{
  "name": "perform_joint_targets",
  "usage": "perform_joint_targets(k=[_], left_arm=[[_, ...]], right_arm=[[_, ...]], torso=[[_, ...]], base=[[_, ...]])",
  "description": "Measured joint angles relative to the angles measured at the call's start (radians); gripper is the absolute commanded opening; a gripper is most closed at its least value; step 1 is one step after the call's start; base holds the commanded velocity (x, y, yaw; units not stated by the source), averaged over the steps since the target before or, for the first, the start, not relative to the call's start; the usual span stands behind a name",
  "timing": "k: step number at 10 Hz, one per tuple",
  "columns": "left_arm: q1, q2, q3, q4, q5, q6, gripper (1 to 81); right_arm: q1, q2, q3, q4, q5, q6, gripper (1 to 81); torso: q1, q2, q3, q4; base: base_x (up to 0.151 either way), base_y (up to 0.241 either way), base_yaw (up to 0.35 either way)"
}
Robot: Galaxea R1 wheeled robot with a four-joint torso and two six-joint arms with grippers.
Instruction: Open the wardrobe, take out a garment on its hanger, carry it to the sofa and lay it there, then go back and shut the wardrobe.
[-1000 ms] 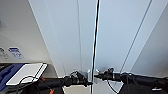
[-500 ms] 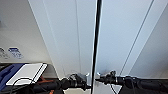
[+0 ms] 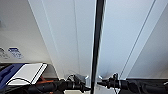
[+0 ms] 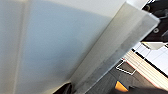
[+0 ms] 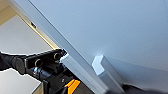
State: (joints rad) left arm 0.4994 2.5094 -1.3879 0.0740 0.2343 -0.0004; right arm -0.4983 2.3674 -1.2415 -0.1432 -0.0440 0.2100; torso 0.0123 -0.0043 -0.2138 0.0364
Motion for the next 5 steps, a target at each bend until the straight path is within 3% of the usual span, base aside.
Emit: perform_joint_targets(k=[5], left_arm=[[0.018, -0.033, 0.042, 0.0, -0.04, 0.003, 81.1]], right_arm=[[-0.011, -0.014, 0.018, -0.003, 0.005, -0.004, 81.1]], torso=[[0.0, 0.0, 0.0, 0.0]], base=[[0.0, 0.0, 0.0]])
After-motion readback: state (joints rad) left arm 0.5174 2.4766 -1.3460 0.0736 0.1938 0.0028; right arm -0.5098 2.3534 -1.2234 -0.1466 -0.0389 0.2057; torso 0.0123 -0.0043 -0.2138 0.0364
